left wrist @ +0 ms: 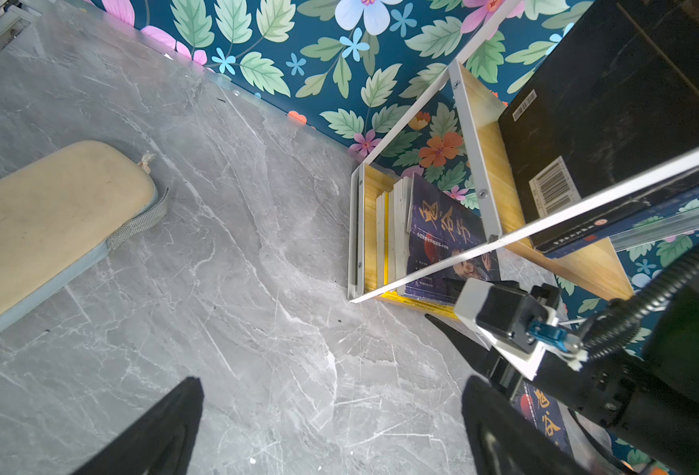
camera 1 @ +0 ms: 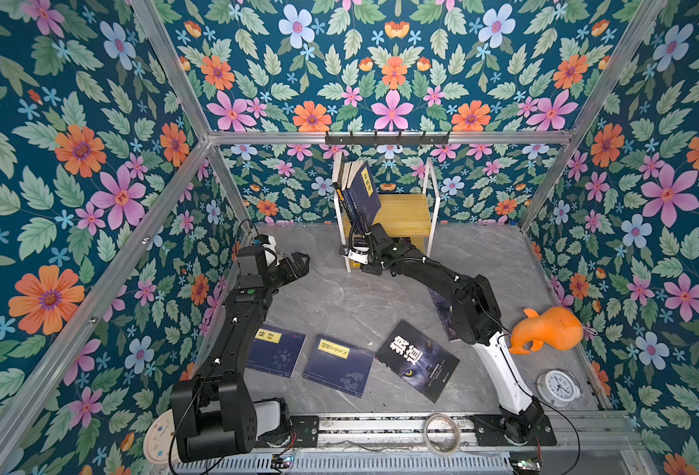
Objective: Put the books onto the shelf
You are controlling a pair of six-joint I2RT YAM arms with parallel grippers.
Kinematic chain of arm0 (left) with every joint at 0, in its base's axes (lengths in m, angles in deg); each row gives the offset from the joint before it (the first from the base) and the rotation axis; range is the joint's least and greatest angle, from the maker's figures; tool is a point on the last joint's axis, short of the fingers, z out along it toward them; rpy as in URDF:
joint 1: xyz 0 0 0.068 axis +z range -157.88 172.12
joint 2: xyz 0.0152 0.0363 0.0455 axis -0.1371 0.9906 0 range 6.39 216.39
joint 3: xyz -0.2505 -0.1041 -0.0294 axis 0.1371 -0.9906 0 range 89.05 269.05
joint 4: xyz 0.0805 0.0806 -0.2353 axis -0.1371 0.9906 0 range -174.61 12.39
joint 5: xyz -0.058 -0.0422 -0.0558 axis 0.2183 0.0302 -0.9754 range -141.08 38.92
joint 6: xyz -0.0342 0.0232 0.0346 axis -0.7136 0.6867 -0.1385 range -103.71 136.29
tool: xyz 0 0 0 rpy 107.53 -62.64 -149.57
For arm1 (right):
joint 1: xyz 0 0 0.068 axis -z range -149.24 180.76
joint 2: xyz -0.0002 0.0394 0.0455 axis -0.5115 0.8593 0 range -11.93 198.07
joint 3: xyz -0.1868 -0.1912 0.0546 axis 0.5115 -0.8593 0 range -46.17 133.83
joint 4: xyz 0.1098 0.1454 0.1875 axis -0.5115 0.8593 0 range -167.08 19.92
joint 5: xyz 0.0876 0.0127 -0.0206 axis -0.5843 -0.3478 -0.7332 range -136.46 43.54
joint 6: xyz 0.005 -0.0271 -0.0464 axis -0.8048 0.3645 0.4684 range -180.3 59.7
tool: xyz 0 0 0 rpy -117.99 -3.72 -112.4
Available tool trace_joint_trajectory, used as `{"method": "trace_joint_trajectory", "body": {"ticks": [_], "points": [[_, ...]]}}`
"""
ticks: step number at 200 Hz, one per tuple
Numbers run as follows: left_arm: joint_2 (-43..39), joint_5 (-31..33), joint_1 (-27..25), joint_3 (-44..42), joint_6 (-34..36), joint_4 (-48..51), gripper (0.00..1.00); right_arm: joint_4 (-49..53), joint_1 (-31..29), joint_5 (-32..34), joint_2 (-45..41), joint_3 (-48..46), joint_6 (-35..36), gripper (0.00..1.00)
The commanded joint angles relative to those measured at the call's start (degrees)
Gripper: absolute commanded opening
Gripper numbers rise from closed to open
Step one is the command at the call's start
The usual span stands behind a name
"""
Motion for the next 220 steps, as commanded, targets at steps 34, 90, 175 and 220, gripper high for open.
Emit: {"method": "trace_joint_trajectory", "body": {"ticks": [34, 90, 175, 220], "points": [[-0.24, 0.19, 0.09, 0.05, 0.91, -0.40, 1.00, -3.34, -0.11, 4.01, 1.59, 1.17, -1.80, 0.41], [-0.26, 0.33, 0.09, 0.13, 1.11, -0.32, 1.00, -5.33, -0.10, 5.58, 2.05, 1.17, -2.11, 0.33], [-0.24, 0.31, 0.09, 0.05, 1.04, -0.40, 1.00, -5.26, -0.11, 6.32, 2.71, 2.40, -1.89, 0.28], [-0.33, 0.26, 0.09, 0.05, 1.13, -0.40, 1.00, -4.30, -0.15, 5.54, 1.14, 1.50, -2.78, 0.29]]}}
